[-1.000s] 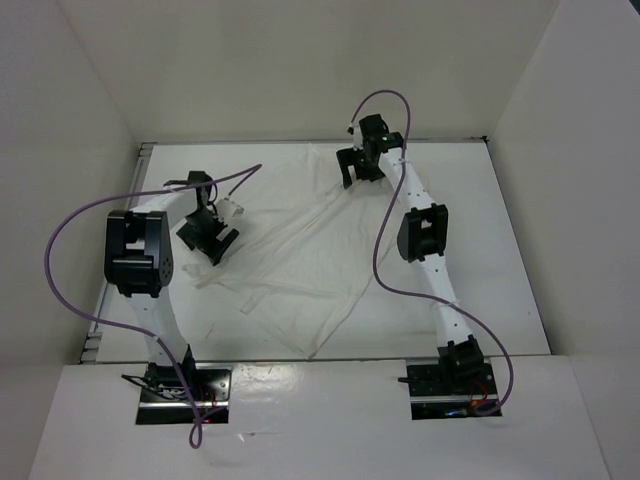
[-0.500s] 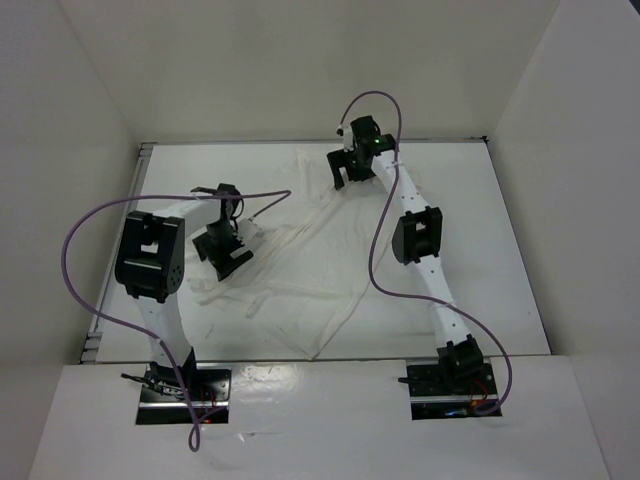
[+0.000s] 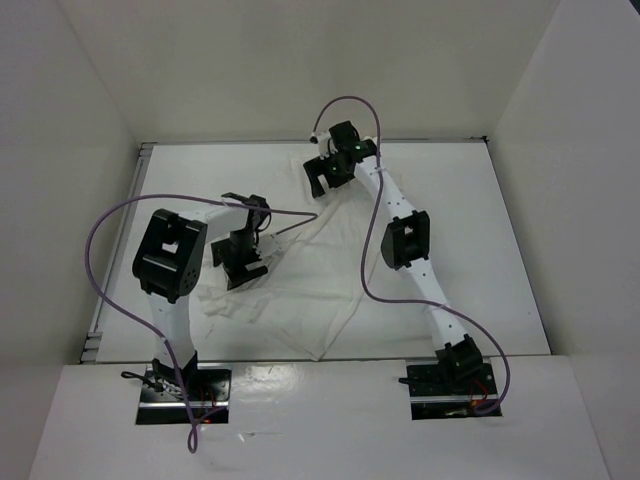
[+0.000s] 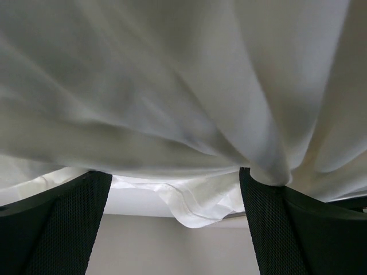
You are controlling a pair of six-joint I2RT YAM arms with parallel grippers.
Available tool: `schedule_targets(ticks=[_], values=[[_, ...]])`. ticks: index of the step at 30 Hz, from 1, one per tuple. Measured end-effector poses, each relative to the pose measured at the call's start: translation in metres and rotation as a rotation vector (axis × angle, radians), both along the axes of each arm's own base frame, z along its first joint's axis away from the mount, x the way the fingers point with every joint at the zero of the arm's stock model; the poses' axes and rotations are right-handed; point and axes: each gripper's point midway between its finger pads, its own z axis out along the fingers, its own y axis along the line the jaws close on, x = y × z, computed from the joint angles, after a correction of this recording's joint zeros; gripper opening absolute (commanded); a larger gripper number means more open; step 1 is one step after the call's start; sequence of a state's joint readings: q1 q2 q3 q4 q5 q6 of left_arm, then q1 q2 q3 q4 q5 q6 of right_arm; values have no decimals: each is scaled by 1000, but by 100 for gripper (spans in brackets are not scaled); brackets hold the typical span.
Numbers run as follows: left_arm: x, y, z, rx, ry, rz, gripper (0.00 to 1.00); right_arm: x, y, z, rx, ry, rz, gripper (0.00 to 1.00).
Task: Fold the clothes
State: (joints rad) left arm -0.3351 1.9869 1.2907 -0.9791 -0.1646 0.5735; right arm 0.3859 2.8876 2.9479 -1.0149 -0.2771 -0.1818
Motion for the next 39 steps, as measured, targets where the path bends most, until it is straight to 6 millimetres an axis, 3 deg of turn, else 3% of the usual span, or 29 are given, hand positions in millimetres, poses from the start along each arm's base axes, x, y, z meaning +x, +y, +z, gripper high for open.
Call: schedule_targets(ticks=[6, 11, 16, 20, 25, 28, 29, 31, 33, 34, 36, 37, 39], values=[[-6, -16, 2, -12, 27, -35, 97, -10, 21, 0, 8, -2, 53, 100], [-8, -38, 7, -105, 43, -36, 97, -12, 21, 2, 11, -2, 65, 100], [-9, -65, 21, -266, 25, -25, 97, -14, 7, 15, -1, 13, 46, 100], [-5, -73, 52, -355, -57, -12, 98, -11, -25, 53, -7, 0, -6, 100], [6, -53, 100, -408, -213, 92, 99, -30, -65, 138, -26, -60, -50, 100], [14, -38, 124, -430, -305, 184, 99, -69, -65, 189, -38, -94, -25, 100], [17, -31, 130, -439, -328, 217, 99, -81, -63, 196, -48, -105, -17, 100], [23, -17, 138, -461, -372, 312, 99, -133, -54, 199, -102, -95, 27, 100], [29, -4, 140, -484, -396, 400, 99, -180, -41, 184, -168, -111, 84, 100], [30, 2, 140, -491, -401, 441, 99, -214, -30, 165, -213, -108, 144, 100], [33, 9, 141, -521, -406, 516, 99, -249, -21, 139, -251, -78, 222, 100], [34, 11, 141, -540, -408, 551, 99, -275, -24, 108, -304, -24, 273, 100], [38, 12, 142, -575, -414, 602, 99, -288, -39, 78, -360, 28, 282, 100]])
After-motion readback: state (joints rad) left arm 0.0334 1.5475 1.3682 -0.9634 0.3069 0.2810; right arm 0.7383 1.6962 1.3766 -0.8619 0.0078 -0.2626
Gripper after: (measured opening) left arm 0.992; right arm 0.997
